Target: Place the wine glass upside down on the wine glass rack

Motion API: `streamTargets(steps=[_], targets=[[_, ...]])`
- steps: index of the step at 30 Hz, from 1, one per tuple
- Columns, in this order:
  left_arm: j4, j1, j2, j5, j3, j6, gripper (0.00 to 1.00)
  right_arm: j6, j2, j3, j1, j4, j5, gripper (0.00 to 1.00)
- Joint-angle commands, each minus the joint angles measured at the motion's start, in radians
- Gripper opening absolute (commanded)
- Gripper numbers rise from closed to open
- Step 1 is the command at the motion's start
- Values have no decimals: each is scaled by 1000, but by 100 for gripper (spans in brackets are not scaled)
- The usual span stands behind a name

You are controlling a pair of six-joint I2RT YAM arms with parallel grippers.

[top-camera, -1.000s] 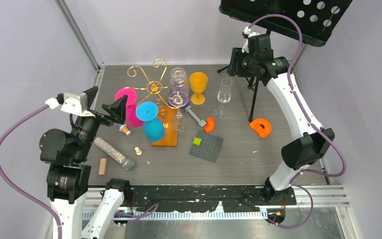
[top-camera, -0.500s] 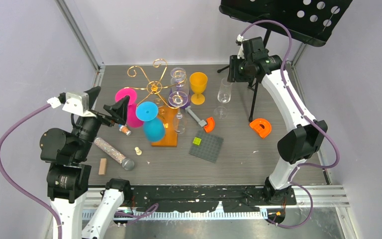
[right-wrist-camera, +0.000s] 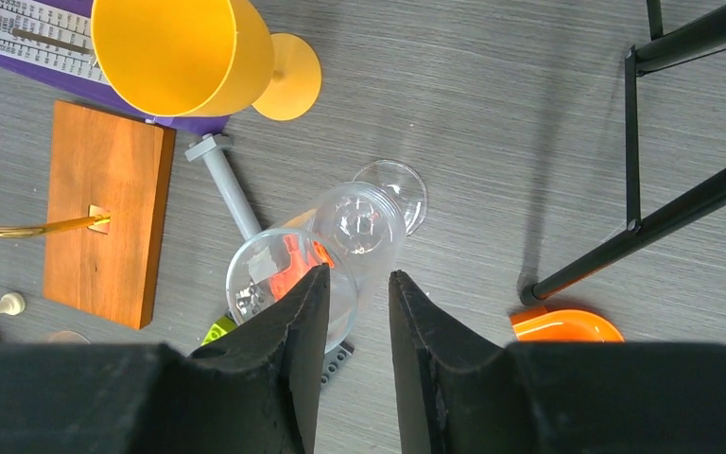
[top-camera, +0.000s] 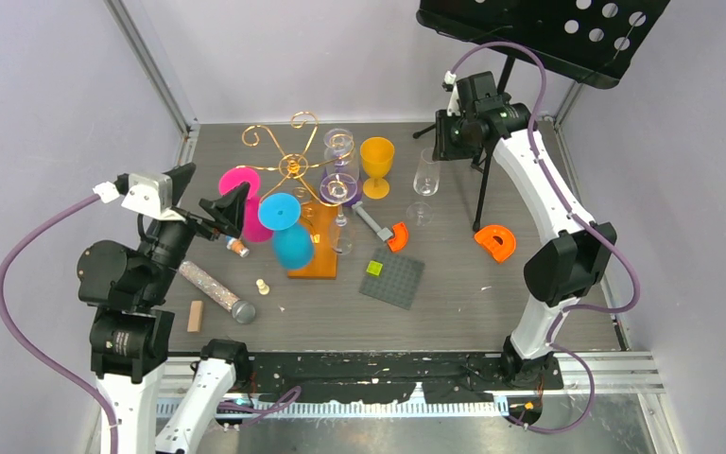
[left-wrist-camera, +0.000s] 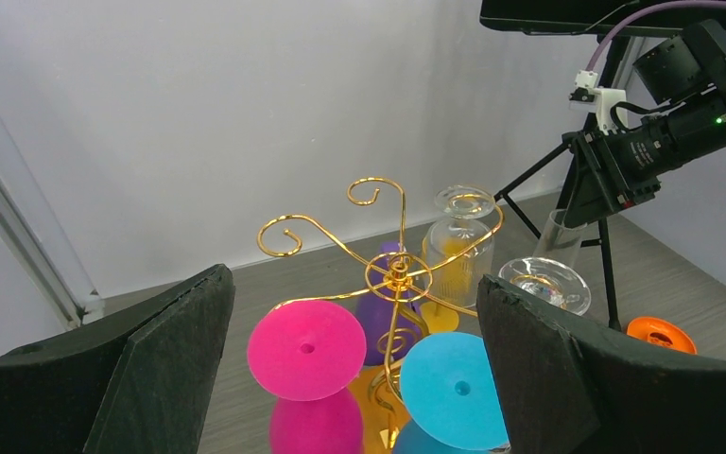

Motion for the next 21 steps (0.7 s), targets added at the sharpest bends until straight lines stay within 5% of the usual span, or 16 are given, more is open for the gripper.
streamTargets(steps=[1,21], targets=[[24,3,18,25,5,4,99,-19,2,51,0,-4,-19,35],[37,-16,56,65,14,-4,99,-53,-17,76,4,-17,42,7]])
